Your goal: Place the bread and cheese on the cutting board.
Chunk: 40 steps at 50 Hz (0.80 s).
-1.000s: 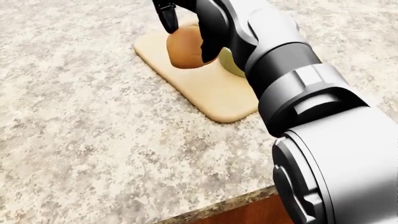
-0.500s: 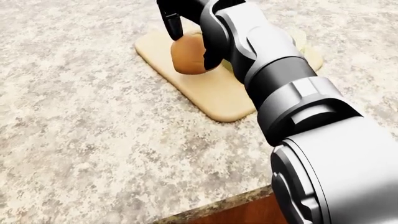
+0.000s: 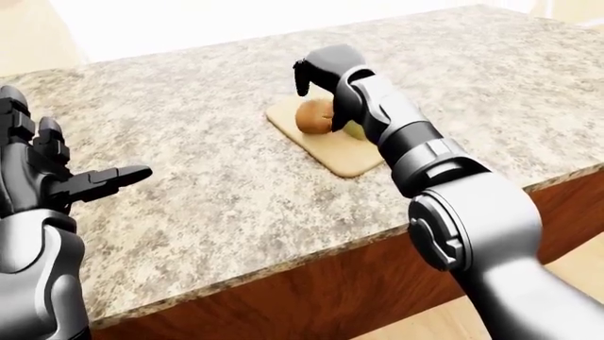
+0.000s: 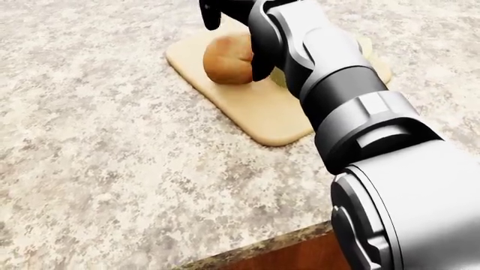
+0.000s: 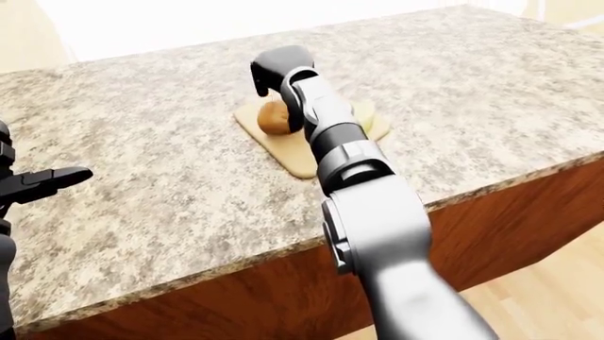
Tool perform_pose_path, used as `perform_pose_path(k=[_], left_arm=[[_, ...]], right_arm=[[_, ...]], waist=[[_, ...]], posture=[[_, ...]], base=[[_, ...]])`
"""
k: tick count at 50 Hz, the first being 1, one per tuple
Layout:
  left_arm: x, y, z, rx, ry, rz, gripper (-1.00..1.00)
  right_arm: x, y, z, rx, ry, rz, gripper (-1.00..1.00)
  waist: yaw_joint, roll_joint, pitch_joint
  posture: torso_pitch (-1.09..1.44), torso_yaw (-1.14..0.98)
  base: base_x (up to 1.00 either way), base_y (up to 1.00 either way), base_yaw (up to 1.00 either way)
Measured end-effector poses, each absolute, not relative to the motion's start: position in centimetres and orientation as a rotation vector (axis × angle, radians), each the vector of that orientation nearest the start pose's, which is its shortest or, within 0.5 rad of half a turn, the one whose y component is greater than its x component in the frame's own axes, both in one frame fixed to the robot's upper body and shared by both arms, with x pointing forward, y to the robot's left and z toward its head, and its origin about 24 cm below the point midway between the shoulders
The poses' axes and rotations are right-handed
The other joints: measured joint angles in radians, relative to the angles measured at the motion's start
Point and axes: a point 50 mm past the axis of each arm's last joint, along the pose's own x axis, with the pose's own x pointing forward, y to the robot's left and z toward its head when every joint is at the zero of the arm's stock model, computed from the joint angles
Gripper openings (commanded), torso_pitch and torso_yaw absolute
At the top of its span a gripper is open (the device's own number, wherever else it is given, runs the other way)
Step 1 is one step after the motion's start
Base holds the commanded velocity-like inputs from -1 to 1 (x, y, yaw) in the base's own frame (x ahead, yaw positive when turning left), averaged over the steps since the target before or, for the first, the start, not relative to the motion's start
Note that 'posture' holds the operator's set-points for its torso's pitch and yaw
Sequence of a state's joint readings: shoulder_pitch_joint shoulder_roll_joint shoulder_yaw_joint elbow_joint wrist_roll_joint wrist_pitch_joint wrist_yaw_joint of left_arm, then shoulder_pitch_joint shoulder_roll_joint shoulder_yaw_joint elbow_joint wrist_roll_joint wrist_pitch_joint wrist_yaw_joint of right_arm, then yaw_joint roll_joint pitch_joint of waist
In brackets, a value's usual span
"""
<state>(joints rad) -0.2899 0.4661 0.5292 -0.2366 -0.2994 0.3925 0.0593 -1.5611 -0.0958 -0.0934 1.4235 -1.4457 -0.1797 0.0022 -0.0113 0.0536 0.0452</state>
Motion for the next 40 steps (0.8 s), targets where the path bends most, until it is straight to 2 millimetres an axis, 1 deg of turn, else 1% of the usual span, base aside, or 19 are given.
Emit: perform_pose_path(k=[12,22,33,40], left_arm=[[25.8,31.1,20.1,0.069,-0.308,0.426,1.0],[25.9,31.1,20.1,0.069,-0.308,0.424,1.0],[25.9,31.1,20.2,0.069,-0.31,0.425,1.0],[25.9,31.1,20.3,0.068,-0.312,0.426,1.0]], right_arm=[[42.6,-5.1,26.4,-1.615,-0.344,0.247,1.0],[42.5,-5.6,28.9,-1.628,-0.331,0.239,1.0],[42.4,-5.9,29.7,-1.577,-0.241,0.305,1.0],[42.3,-6.8,31.2,-1.579,-0.204,0.313,1.0]], waist=[[-0.002,0.004,0.004],[-0.004,0.002,0.005],[-0.006,0.002,0.008],[-0.006,0.002,0.011]], posture=[[0.0,0.0],[0.0,0.0],[0.0,0.0],[0.0,0.0]], base=[[0.0,0.0,0.0],[0.0,0.0,0.0],[0.0,0.0,0.0],[0.0,0.0,0.0]])
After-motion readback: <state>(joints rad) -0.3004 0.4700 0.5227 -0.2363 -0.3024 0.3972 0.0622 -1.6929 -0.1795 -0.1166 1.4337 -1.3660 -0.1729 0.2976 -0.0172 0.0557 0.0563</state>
